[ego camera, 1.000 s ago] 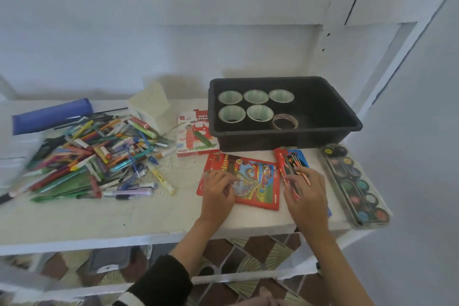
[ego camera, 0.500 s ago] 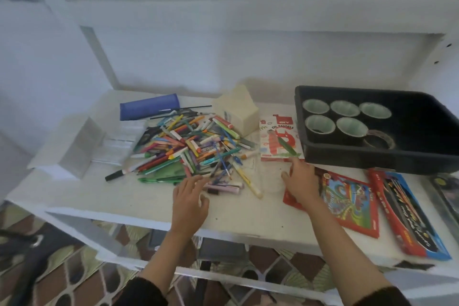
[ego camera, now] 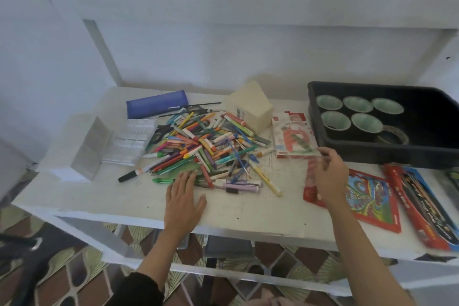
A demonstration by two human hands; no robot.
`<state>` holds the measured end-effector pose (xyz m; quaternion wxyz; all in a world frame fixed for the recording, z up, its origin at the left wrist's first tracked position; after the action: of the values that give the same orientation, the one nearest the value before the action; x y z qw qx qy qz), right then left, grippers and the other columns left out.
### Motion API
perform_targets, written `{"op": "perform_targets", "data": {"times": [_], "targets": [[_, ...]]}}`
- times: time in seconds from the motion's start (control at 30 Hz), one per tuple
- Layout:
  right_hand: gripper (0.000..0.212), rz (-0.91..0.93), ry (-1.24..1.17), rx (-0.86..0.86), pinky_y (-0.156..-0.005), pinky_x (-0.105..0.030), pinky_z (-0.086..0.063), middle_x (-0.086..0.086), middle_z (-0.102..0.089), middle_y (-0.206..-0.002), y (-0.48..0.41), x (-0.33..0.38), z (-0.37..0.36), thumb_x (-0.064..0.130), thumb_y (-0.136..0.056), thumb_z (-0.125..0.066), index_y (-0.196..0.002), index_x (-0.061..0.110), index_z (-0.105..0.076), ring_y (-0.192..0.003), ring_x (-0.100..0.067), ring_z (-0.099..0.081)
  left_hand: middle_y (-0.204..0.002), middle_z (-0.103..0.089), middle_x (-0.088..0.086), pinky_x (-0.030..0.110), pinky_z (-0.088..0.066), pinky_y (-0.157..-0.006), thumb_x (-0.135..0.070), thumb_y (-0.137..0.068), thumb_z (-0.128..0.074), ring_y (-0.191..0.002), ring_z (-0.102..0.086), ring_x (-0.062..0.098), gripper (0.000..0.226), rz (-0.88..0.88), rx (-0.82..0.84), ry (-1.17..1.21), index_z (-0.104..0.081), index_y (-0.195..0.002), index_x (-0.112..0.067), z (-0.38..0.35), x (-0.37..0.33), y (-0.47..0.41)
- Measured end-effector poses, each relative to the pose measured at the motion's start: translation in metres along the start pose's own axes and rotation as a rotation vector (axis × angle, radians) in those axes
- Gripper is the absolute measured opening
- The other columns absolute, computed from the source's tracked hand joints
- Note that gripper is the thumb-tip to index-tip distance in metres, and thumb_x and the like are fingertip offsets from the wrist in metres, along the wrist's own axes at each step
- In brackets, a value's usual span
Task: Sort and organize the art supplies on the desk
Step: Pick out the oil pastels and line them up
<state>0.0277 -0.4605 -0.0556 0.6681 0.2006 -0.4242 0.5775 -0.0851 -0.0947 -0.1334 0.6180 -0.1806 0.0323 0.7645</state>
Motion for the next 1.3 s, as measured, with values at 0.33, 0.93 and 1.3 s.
{"op": "perform_targets", "data": {"times": [0.33, 0.93, 1.3], "targets": [[0.028, -0.077, -0.329, 0.218, -0.061, -0.015, -0.048, -0.002, -0.058, -0.092, 0.034, 0.025, -0.012, 0.003, -0.093, -0.051, -0.113, 0.021, -0.059, -0.073, -0.011, -0.056, -0.147, -0.041, 0.007, 0.047, -0.026, -0.112, -0.051, -0.083, -0.030, -0.140, -0.029, 0.026, 0.069, -0.001, -0.009, 0.044, -0.043, -0.140, -0.015, 0.000, 0.001, 0.003], [0.049, 0.056, -0.462, 0.546, -0.070, -0.012, -0.046, -0.005, -0.045, -0.110, 0.113, 0.099, -0.095, 0.006, -0.089, -0.059, -0.115, 0.041, -0.038, -0.092, -0.012, -0.050, -0.072, -0.052, 0.007, 0.021, -0.045, -0.055, 0.009, -0.093, -0.038, -0.059, -0.051, 0.015, 0.045, 0.197, 0.149, 1.104, -0.046, -0.132, -0.012, 0.035, -0.076, 0.001], [0.060, -0.141, -0.444, 0.517, -0.068, -0.026, -0.048, 0.000, -0.046, -0.126, 0.085, 0.070, -0.075, 0.028, -0.084, -0.068, -0.134, 0.038, -0.039, -0.097, -0.017, -0.059, -0.072, -0.056, -0.005, 0.025, -0.041, -0.071, -0.016, -0.099, -0.047, -0.071, -0.048, 0.012, 0.040, -0.143, 0.483, 0.649, -0.046, -0.138, -0.025, 0.038, -0.063, -0.007]]}}
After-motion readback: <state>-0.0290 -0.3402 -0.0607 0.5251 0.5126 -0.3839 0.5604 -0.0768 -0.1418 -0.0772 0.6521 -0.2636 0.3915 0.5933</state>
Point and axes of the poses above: each hand's wrist, its own y-axis away from the middle knuckle, its own z-axis out of the back of the hand, x = y × z, the point moved 10 cm from there along -y, towards the middle knuckle
